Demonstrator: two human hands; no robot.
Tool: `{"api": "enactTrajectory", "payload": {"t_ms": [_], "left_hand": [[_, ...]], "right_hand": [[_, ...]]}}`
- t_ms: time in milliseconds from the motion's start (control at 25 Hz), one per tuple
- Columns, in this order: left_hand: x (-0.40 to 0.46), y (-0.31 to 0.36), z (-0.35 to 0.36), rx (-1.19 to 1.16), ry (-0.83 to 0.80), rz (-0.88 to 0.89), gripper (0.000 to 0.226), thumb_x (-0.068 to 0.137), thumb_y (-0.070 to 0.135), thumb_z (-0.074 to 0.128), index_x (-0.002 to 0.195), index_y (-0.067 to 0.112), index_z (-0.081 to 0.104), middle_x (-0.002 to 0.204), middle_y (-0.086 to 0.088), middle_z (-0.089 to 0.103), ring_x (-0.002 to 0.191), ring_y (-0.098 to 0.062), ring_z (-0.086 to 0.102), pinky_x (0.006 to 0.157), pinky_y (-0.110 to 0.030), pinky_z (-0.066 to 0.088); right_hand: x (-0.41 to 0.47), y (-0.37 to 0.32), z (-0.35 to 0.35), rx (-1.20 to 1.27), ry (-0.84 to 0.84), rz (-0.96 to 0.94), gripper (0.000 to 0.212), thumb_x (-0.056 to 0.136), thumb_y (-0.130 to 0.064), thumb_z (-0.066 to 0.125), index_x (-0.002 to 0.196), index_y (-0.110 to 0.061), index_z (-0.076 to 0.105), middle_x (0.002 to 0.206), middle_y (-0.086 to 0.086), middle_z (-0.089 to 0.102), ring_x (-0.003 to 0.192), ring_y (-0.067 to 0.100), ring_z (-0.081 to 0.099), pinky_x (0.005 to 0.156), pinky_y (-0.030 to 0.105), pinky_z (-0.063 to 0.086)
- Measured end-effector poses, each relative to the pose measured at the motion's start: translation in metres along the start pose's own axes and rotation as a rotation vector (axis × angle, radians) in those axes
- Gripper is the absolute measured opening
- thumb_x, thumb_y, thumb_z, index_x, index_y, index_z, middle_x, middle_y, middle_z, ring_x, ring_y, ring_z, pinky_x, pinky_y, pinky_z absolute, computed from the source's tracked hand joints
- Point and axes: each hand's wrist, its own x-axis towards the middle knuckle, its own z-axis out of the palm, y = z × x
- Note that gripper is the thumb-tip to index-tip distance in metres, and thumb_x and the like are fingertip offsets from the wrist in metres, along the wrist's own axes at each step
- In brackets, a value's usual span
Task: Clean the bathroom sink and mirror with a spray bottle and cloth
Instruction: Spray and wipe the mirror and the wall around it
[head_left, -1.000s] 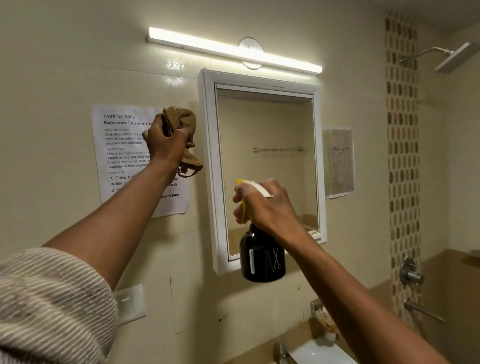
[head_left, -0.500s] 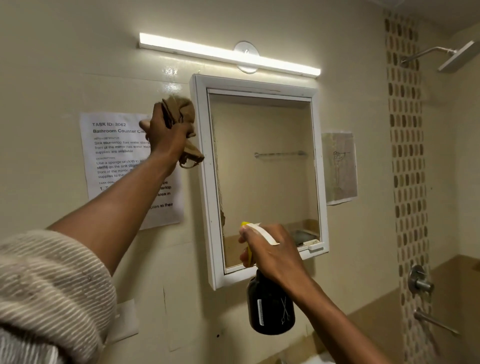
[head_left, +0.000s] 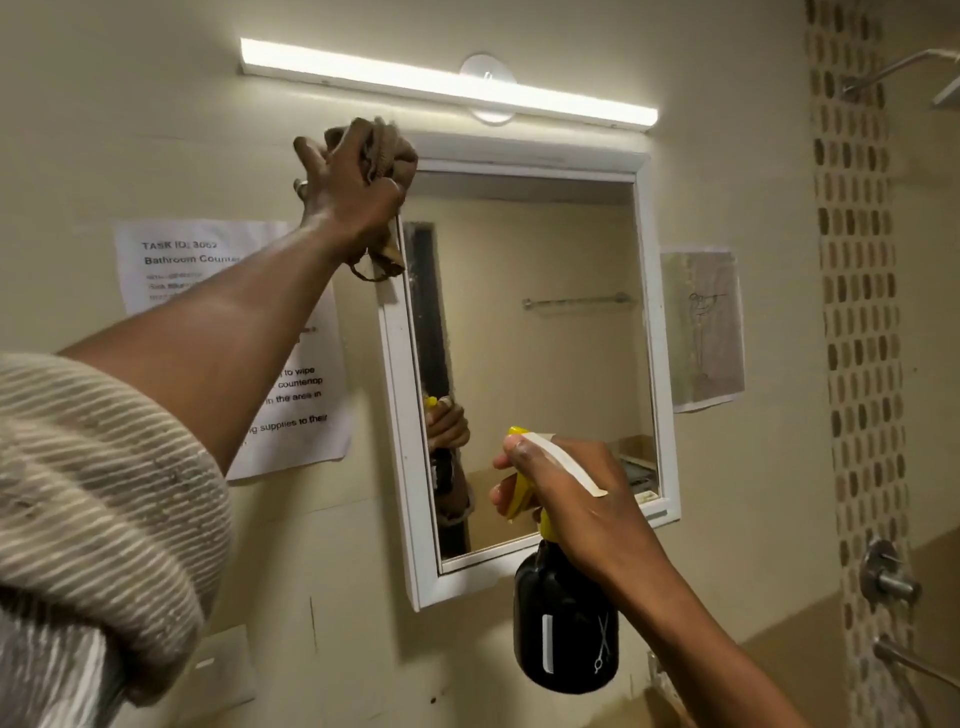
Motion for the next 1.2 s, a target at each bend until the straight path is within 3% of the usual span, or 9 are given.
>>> {"api": "enactTrajectory", "payload": {"t_ms": [160, 240, 400, 600, 800, 1040, 1200], "left_hand": [[-0.038, -0.021, 0.013, 0.064, -0.014, 0.099, 0.047, 0.086, 0.033, 0.065, 0.129, 0.023, 0.049, 0.133, -0.021, 0.033, 0.109, -0.029, 0.038, 0.095, -0.046, 0.045], [-0.063, -0.035, 0.026, 0.122, -0.016, 0.116, 0.047, 0.085, 0.034, 0.067, 0.128, 0.024, 0.049, 0.132, -0.020, 0.034, 0.110, -0.034, 0.041, 0.087, -0.041, 0.044], [-0.115, -0.058, 0.045, 0.207, -0.025, 0.081, 0.049, 0.083, 0.034, 0.069, 0.126, 0.029, 0.048, 0.132, -0.016, 0.033, 0.111, -0.039, 0.047, 0.081, -0.043, 0.053], [-0.172, -0.070, 0.056, 0.217, -0.053, 0.024, 0.047, 0.080, 0.032, 0.069, 0.122, 0.033, 0.048, 0.124, -0.012, 0.034, 0.106, -0.036, 0.050, 0.072, -0.034, 0.042], [-0.229, -0.085, 0.069, 0.207, -0.106, -0.039, 0.051, 0.078, 0.029, 0.071, 0.123, 0.036, 0.048, 0.123, -0.008, 0.032, 0.108, -0.034, 0.049, 0.070, -0.033, 0.043], [-0.298, -0.108, 0.089, 0.189, -0.178, -0.134, 0.055, 0.077, 0.031, 0.075, 0.124, 0.040, 0.049, 0.128, -0.006, 0.030, 0.117, -0.029, 0.044, 0.072, -0.027, 0.044], [-0.338, -0.120, 0.101, 0.146, -0.166, -0.165, 0.054, 0.078, 0.034, 0.077, 0.121, 0.046, 0.048, 0.126, -0.002, 0.031, 0.111, -0.018, 0.039, 0.068, -0.024, 0.043]], "right_hand": [[0.009, 0.004, 0.004, 0.062, -0.008, 0.018, 0.032, 0.105, -0.035, 0.056, 0.089, -0.021, 0.080, 0.076, -0.001, 0.081, 0.068, 0.004, 0.076, 0.056, 0.009, 0.051], [0.014, 0.005, 0.009, 0.078, -0.005, 0.016, 0.032, 0.105, -0.035, 0.056, 0.089, -0.021, 0.080, 0.075, -0.001, 0.081, 0.066, 0.002, 0.075, 0.053, 0.007, 0.049], [0.019, 0.005, 0.012, 0.091, -0.002, 0.025, 0.035, 0.106, -0.040, 0.055, 0.088, -0.022, 0.080, 0.077, -0.001, 0.082, 0.068, 0.005, 0.075, 0.056, 0.011, 0.051], [0.016, 0.006, 0.007, 0.108, 0.013, 0.027, 0.037, 0.106, -0.041, 0.055, 0.089, -0.020, 0.081, 0.078, 0.002, 0.082, 0.075, 0.013, 0.078, 0.068, 0.025, 0.052], [0.010, 0.009, -0.001, 0.109, 0.003, 0.058, 0.036, 0.106, -0.041, 0.054, 0.092, -0.021, 0.080, 0.081, 0.004, 0.083, 0.073, 0.011, 0.077, 0.060, 0.016, 0.051], [0.008, 0.022, -0.006, 0.086, 0.012, 0.092, 0.036, 0.107, -0.043, 0.054, 0.094, -0.021, 0.080, 0.084, 0.004, 0.083, 0.087, 0.024, 0.078, 0.080, 0.039, 0.058], [0.004, 0.032, -0.010, 0.096, 0.005, 0.127, 0.037, 0.107, -0.042, 0.054, 0.096, -0.018, 0.080, 0.084, 0.007, 0.083, 0.087, 0.026, 0.078, 0.080, 0.040, 0.056]]}}
